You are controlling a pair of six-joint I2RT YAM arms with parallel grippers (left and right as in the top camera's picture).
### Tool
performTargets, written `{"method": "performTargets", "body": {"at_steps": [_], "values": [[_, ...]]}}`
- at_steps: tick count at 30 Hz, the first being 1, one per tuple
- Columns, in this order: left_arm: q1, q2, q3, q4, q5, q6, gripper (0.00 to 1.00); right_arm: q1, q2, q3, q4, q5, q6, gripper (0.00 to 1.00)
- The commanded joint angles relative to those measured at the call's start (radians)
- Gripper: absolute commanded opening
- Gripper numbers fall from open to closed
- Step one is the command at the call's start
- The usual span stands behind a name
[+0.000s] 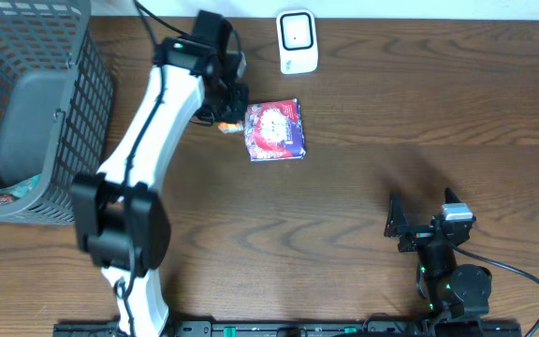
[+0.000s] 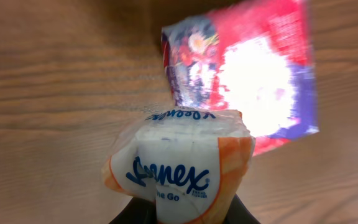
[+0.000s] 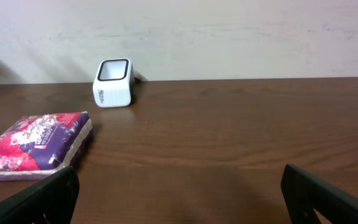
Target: Scan the item barcode
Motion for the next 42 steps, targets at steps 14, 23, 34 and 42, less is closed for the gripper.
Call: {"method": "performTargets", "body": {"at_steps": [14,23,34,42], "values": [[0.152,-0.052,0.414,-0.134,-0.018,-0.019,0.98,0.008,-0.005,-0.002,-0.004,0.001,-0.006,0.99],[0.529,-0.227,0.521,-0.095,-0.302,-0.047,0.98,0.008,-0.005,-0.002,-0.004,0.001,-0.006,0.99],[0.832,-0.082,0.32,-0.254,-0.446,-0.516,0.98,0.008,-0.004,-0.002,-0.004,0.001,-0.006,0.99],[0.911,0.043,0.255,-0.256,-0.515,-0.642,0.98,0.008,-0.004,-0.002,-0.004,0.001,-0.006,0.99]]}}
